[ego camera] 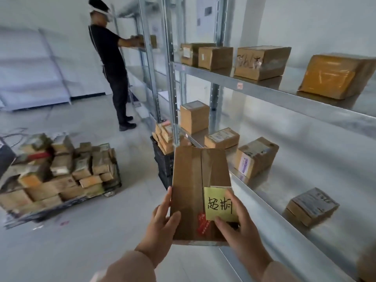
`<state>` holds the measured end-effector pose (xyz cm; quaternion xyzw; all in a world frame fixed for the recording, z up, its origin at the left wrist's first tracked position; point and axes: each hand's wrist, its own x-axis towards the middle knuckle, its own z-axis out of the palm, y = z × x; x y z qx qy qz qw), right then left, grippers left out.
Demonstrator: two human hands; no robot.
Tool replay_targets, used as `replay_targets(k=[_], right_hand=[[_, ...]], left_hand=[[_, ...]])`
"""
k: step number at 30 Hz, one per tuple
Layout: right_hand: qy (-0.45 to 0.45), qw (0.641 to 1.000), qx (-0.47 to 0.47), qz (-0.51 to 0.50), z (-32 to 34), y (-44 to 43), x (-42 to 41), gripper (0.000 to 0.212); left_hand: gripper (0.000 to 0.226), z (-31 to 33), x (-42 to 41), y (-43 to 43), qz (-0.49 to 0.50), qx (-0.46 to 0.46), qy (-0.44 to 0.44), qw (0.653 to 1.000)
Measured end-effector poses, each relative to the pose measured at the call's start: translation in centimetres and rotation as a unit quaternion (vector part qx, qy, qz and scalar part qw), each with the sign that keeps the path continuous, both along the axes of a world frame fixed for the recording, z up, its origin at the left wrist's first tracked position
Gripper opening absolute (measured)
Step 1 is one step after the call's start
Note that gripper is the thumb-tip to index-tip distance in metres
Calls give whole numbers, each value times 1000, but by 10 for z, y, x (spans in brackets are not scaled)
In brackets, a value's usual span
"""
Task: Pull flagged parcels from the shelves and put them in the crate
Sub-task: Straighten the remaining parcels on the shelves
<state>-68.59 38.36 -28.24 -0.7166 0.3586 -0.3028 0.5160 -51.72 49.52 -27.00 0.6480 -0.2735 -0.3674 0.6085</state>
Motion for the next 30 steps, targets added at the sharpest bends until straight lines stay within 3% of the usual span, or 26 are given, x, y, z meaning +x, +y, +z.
replay_targets(k=[9,17,22,30], right_hand=[[47,996,-28,65,-16,-45,160,68],[65,996,-38,36,-5,-88,317,69],[63,997,-36,18,-8,-105,404,70],[70,997,8,18,-34,-165,475,69]], left_hand=[[44,-22,150,-25,37,56,-102,993],[66,-20,315,-70,-17,42,-59,997],[64,-17,408,-99,-25,25,-64,997],[62,-34,499,-163,-69,53,-19,996]])
